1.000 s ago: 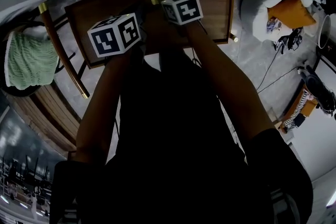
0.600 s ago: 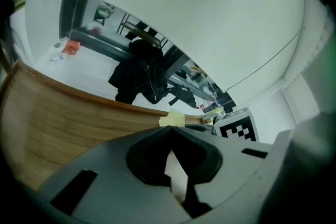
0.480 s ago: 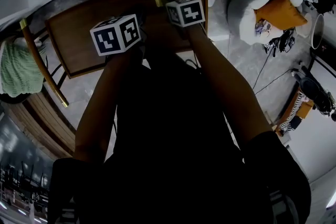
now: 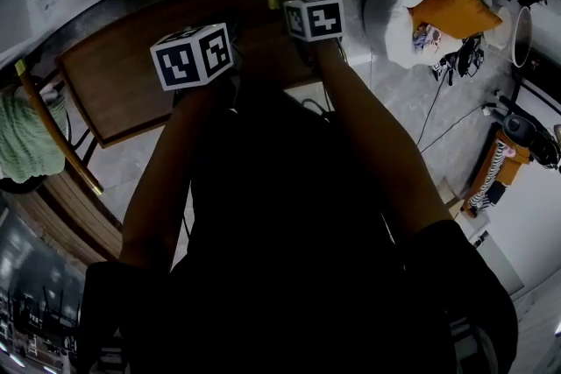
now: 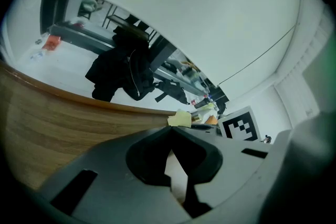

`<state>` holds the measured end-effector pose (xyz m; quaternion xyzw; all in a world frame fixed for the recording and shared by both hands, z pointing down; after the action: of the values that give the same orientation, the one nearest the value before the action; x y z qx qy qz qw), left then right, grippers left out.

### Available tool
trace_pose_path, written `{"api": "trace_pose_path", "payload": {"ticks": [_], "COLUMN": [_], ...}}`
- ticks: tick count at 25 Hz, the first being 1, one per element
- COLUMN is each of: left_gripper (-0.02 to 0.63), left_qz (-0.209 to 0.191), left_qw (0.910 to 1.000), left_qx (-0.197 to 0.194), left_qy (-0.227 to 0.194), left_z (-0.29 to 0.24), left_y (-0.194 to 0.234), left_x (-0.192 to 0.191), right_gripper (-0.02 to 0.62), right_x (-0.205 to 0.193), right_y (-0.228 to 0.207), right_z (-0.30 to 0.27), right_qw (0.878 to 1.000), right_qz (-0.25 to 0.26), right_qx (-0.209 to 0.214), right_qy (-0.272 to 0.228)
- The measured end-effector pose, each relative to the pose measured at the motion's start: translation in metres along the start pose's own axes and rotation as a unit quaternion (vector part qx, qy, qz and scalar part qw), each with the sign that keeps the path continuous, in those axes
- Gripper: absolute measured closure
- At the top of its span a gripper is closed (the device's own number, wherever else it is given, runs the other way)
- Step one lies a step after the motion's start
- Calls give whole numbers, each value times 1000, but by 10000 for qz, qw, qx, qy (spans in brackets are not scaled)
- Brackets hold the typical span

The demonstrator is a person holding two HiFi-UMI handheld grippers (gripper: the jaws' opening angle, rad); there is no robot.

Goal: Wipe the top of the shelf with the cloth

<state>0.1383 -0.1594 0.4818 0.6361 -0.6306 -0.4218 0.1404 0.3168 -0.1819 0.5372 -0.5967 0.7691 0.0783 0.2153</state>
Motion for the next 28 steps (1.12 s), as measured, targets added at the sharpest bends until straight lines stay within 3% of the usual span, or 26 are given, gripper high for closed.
{"api": "trace_pose_path", "payload": {"ticks": [7, 14, 17, 22, 28], "left_gripper": [597, 597, 597, 597, 597], "left_qz": [7, 115, 186, 243, 259], "left_qw": [10000, 9998, 9994, 9977, 9931], "left_qx": [-23, 10, 87, 351, 792], "left_qy": [-30, -190, -286, -518, -828], "left_z": [4, 38, 64, 134, 242], "left_y": [4, 25, 40, 77, 133], "left_x": [1, 1, 2, 6, 16], "right_gripper": [548, 548, 548, 548, 548], "right_x": [-4, -4, -1, 21, 56], "right_y": [-27, -29, -18, 60, 222], "right_z": [12, 16, 23, 30, -2], "right_qw": [9974, 9888, 9872, 9949, 9959], "right_qz": [-269, -625, -763, -784, -242], "right_qx": [-652, -1276, -1338, -612, 710], "right_qy": [171, 453, 405, -152, -507]}}
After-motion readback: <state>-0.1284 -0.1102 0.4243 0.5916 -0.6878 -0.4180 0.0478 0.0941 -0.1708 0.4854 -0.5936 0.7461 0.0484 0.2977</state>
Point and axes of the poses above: the fingertips, and each gripper's own axes: z backward along the fingers, y to its left, x out of its top, the point moved 7 cm from there along z, backward along the fingers, and after that the axes turned 2 degrees about -x, right-handed, at the moved point
